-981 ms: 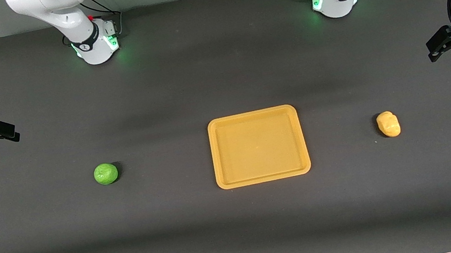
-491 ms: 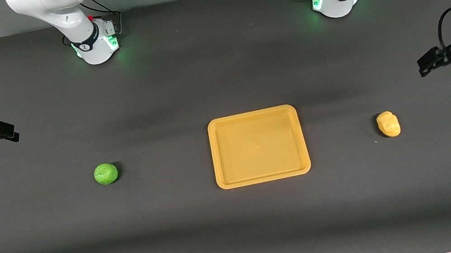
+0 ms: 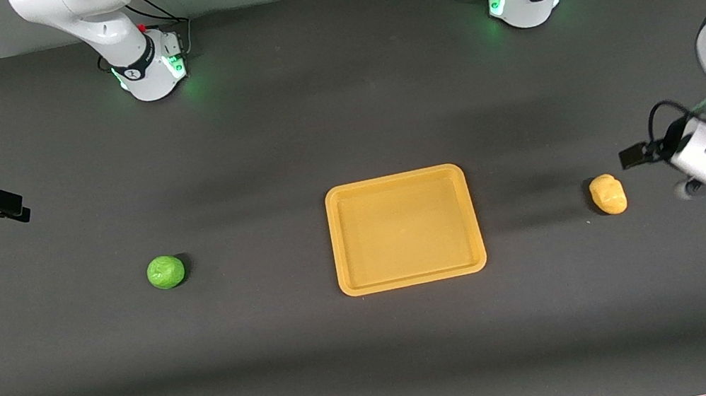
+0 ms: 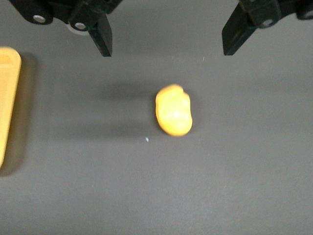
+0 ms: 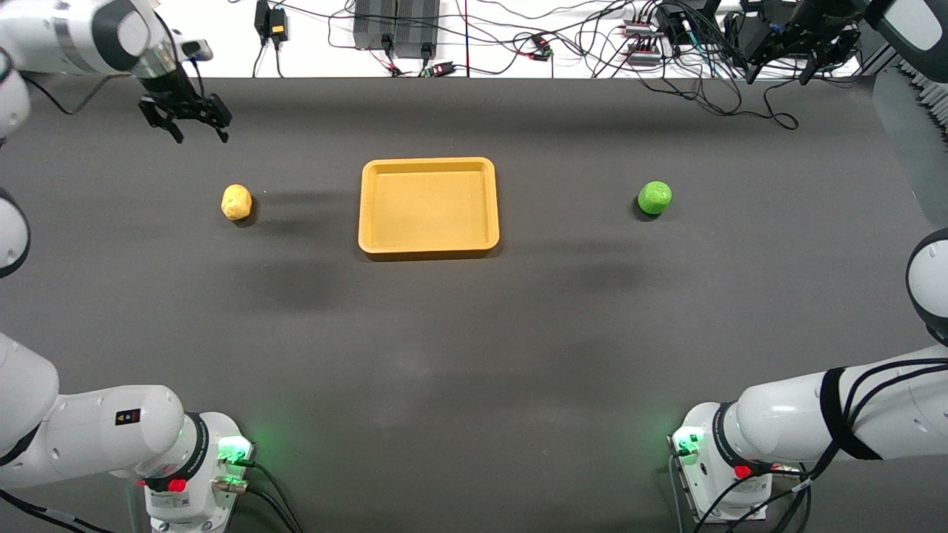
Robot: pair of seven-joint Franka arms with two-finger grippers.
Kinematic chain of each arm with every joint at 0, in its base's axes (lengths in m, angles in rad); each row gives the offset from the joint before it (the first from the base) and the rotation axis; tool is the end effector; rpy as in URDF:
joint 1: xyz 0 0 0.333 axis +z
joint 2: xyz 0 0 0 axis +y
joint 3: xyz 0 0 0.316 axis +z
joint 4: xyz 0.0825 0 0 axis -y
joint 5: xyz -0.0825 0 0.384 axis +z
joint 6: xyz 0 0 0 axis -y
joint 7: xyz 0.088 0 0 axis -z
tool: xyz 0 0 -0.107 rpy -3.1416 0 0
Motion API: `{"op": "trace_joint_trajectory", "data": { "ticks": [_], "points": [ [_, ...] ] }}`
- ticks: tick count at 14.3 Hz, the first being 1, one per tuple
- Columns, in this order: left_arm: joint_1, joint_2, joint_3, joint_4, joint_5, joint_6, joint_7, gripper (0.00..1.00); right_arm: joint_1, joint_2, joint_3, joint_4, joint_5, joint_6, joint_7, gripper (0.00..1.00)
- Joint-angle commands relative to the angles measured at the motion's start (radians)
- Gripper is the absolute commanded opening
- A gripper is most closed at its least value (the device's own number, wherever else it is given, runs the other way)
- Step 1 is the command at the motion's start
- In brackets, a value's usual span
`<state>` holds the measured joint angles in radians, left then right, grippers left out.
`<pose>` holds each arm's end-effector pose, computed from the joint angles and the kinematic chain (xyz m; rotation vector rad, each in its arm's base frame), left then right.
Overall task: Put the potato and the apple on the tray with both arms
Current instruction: 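Lower the left gripper over the yellow potato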
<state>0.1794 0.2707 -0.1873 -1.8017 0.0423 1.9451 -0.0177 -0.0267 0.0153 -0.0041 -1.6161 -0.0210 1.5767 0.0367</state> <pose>0.6139 0.0049 0.3884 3.1255 -0.0070 -0.1915 0.5573 -0.0194 0.5952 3.1175 -0.1042 -0.0852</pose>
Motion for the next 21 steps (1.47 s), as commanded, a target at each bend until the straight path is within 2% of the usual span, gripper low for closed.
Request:
{"op": "trace_joint_trajectory", "data": {
  "ticks": [1,6,8,16,18,21],
  "points": [
    [-0.006,0.089,0.006,0.002,0.033,0.118,-0.022,1.0,-0.004,0.003,0.004,0.016,0.016,-0.009,0.0,1.0],
    [0.015,0.208,0.014,-0.094,0.036,0.386,-0.022,1.0,-0.006,0.003,0.004,0.016,0.016,-0.009,0.0,1.0],
    [0.017,0.234,0.022,-0.123,0.039,0.448,-0.022,1.0,-0.004,0.003,0.004,0.016,0.016,-0.009,0.0,1.0],
    [0.017,0.252,0.026,-0.176,0.045,0.457,-0.025,0.98,-0.004,0.003,0.004,0.019,0.016,-0.001,0.0,1.0],
    [0.02,0.252,0.026,-0.183,0.045,0.448,-0.025,0.83,-0.004,0.008,0.004,0.028,0.016,-0.001,0.0,1.0],
    [0.019,0.248,0.026,-0.18,0.045,0.405,-0.024,0.38,-0.004,0.006,0.004,0.028,0.015,-0.001,-0.003,1.0]
  ]
}}
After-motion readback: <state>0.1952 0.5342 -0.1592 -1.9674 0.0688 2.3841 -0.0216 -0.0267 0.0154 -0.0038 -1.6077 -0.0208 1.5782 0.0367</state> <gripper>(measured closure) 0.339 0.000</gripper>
